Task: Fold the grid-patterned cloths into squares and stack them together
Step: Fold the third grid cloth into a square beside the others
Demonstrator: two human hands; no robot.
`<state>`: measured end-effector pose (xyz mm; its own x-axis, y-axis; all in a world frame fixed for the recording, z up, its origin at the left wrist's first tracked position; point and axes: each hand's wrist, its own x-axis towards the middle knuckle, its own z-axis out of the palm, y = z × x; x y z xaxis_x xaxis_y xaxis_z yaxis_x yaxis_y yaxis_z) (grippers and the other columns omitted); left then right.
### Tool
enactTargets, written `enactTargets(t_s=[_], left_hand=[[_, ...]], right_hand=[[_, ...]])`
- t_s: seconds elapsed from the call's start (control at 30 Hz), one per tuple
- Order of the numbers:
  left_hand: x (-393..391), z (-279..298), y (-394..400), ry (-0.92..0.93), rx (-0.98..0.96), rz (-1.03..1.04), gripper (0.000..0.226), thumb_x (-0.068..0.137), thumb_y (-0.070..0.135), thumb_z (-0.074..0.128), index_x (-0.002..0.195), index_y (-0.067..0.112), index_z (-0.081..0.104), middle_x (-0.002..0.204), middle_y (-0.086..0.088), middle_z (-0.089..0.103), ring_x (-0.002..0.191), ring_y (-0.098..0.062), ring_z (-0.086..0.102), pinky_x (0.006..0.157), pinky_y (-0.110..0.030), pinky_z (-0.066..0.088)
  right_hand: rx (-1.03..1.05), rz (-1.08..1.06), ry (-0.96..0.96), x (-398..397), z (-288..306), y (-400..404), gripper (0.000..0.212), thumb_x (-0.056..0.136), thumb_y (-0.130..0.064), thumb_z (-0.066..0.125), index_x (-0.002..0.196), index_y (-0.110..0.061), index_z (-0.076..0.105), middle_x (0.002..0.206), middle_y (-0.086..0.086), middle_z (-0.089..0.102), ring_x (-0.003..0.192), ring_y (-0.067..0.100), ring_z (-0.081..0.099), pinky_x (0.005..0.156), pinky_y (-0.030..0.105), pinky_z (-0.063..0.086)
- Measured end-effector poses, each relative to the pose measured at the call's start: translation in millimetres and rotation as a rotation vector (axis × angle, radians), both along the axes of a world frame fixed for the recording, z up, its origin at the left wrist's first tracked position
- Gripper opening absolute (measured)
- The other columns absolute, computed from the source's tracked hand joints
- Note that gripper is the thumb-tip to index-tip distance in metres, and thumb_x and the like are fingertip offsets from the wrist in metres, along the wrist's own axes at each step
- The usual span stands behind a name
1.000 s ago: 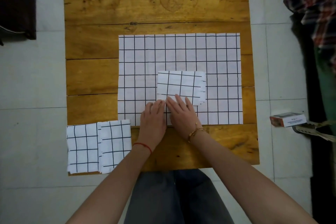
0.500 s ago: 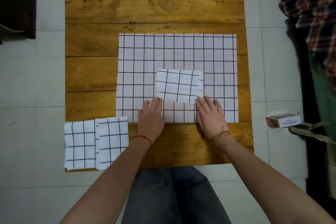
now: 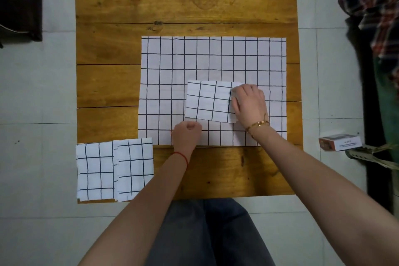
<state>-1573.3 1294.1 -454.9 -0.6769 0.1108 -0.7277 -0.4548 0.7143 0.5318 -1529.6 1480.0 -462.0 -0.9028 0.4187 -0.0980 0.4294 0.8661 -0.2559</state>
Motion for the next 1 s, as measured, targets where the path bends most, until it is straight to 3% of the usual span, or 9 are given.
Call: enactTargets(t_s=[0.1, 0.33, 0.47, 0.6, 0.73, 0.8, 0.87, 0.93, 1.0], left_hand=[[-4, 0, 14, -0.250, 0.075, 0.253, 0.020, 0.090, 0.019, 0.062, 0.102, 0.004, 0.068, 0.075, -0.003, 0.066, 0.059, -0.010, 0.058, 0.050, -0.018, 0.046], [-16, 5, 44, -0.531, 0.087, 0.711, 0.014, 0.087, 0.016, 0.067, 0.084, 0.005, 0.060, 0.075, -0.005, 0.063, 0.050, -0.008, 0.056, 0.048, -0.019, 0.051], [-19, 3, 46, -0.564, 0.076, 0.723, 0.018, 0.088, 0.020, 0.067, 0.085, 0.005, 0.059, 0.074, -0.004, 0.060, 0.050, -0.008, 0.055, 0.034, -0.014, 0.044], [-22, -1, 44, -0.517, 0.117, 0.713, 0.018, 0.087, 0.018, 0.069, 0.088, 0.001, 0.061, 0.071, -0.006, 0.063, 0.036, -0.004, 0.053, 0.037, -0.013, 0.044], [-28, -7, 38, -0.396, 0.122, 0.661, 0.020, 0.087, 0.014, 0.068, 0.073, 0.008, 0.054, 0.063, -0.005, 0.060, 0.046, -0.009, 0.053, 0.041, -0.018, 0.044], [-32, -10, 34, -0.342, 0.103, 0.618, 0.021, 0.086, 0.016, 0.068, 0.071, 0.011, 0.055, 0.065, -0.006, 0.060, 0.053, -0.012, 0.054, 0.049, -0.022, 0.045], [-36, -11, 31, -0.301, 0.093, 0.577, 0.019, 0.086, 0.019, 0.067, 0.072, 0.012, 0.056, 0.068, -0.006, 0.058, 0.059, -0.015, 0.052, 0.056, -0.027, 0.045], [-39, -10, 28, -0.294, 0.090, 0.529, 0.017, 0.087, 0.020, 0.065, 0.076, 0.011, 0.056, 0.069, -0.006, 0.054, 0.058, -0.015, 0.048, 0.055, -0.025, 0.041], [-40, -10, 26, -0.295, 0.104, 0.500, 0.013, 0.087, 0.020, 0.062, 0.081, 0.010, 0.056, 0.067, -0.004, 0.052, 0.056, -0.013, 0.045, 0.050, -0.023, 0.036]], right_hand=[[-0.028, -0.010, -0.047, -26, -4, 10, 0.020, 0.091, -0.019, 0.046, 0.102, -0.011, 0.061, 0.100, 0.007, 0.061, 0.096, 0.028, 0.050, 0.082, 0.036, 0.036], [-0.122, 0.022, -0.199, -67, -8, 19, 0.021, 0.091, -0.020, 0.048, 0.107, -0.009, 0.058, 0.110, 0.012, 0.057, 0.107, 0.030, 0.045, 0.085, 0.036, 0.036], [-0.153, 0.026, -0.242, -78, -12, 18, 0.020, 0.091, -0.019, 0.049, 0.106, -0.008, 0.055, 0.111, 0.013, 0.056, 0.106, 0.031, 0.045, 0.088, 0.038, 0.037], [-0.178, 0.024, -0.300, -81, -16, 16, 0.018, 0.091, -0.023, 0.052, 0.103, -0.009, 0.055, 0.108, 0.011, 0.058, 0.106, 0.030, 0.047, 0.089, 0.038, 0.037], [-0.257, 0.009, -0.279, -74, -18, 15, 0.013, 0.092, -0.019, 0.050, 0.094, -0.009, 0.058, 0.101, 0.012, 0.058, 0.101, 0.030, 0.049, 0.087, 0.040, 0.043], [-0.391, -0.060, -0.208, -69, -17, 13, 0.012, 0.091, -0.015, 0.049, 0.089, -0.007, 0.057, 0.097, 0.012, 0.057, 0.093, 0.027, 0.051, 0.081, 0.037, 0.045], [-0.590, -0.197, -0.140, -65, -11, 10, 0.010, 0.091, -0.013, 0.049, 0.085, -0.009, 0.056, 0.090, 0.007, 0.059, 0.080, 0.018, 0.053, 0.072, 0.023, 0.046], [-0.737, -0.300, -0.109, -60, -3, 5, 0.009, 0.091, -0.014, 0.050, 0.084, -0.013, 0.055, 0.078, -0.001, 0.058, 0.067, 0.009, 0.050, 0.060, 0.012, 0.039], [-0.867, -0.361, -0.097, -56, 3, 1, 0.010, 0.091, -0.015, 0.050, 0.081, -0.016, 0.054, 0.068, -0.005, 0.052, 0.061, 0.005, 0.045, 0.058, 0.018, 0.036]])
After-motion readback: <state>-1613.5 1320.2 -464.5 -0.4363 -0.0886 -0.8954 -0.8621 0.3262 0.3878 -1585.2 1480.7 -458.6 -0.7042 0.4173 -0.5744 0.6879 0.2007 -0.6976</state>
